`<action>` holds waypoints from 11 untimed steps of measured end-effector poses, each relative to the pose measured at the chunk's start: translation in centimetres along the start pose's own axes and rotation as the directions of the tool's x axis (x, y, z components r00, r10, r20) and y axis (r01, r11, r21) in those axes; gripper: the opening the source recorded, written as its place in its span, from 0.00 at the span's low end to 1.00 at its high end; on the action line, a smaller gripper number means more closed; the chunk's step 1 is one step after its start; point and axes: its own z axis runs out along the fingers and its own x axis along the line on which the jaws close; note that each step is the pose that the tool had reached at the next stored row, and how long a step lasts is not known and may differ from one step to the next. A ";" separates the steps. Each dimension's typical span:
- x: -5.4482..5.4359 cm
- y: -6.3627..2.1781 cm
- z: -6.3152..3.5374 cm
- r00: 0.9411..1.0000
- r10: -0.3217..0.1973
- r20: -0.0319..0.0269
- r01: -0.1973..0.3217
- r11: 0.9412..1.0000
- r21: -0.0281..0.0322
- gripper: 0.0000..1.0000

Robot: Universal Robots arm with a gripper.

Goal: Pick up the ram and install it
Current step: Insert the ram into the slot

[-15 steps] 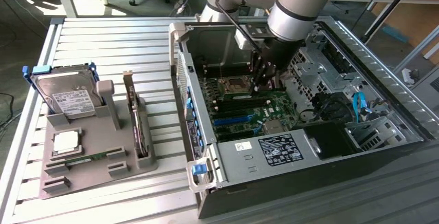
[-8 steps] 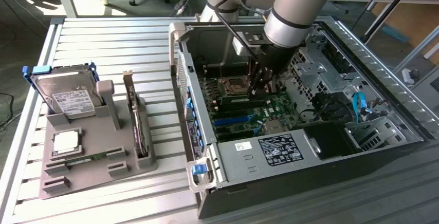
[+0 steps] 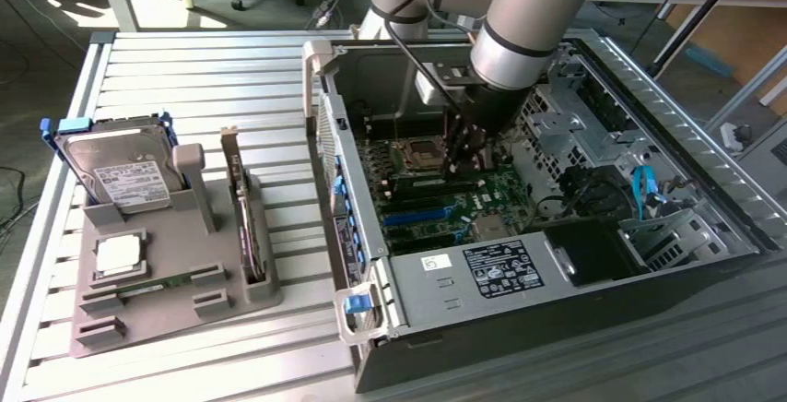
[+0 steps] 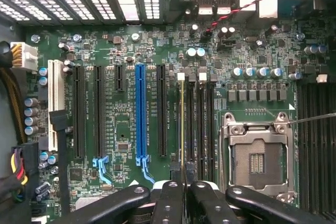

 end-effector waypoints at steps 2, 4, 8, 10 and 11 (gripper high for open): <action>0.0 0.00 0.01 1.000 -0.011 -0.001 0.011 1.000 0.000 0.12; 0.0 0.00 0.07 1.000 -0.011 0.000 0.011 1.000 0.000 0.12; -0.1 -0.04 0.55 1.000 -0.011 -0.001 0.011 1.000 -0.001 0.12; -0.2 -0.04 0.61 1.000 -0.011 0.000 0.011 1.000 -0.001 0.12; -0.2 -0.04 0.64 1.000 -0.011 0.000 0.011 1.000 -0.001 0.12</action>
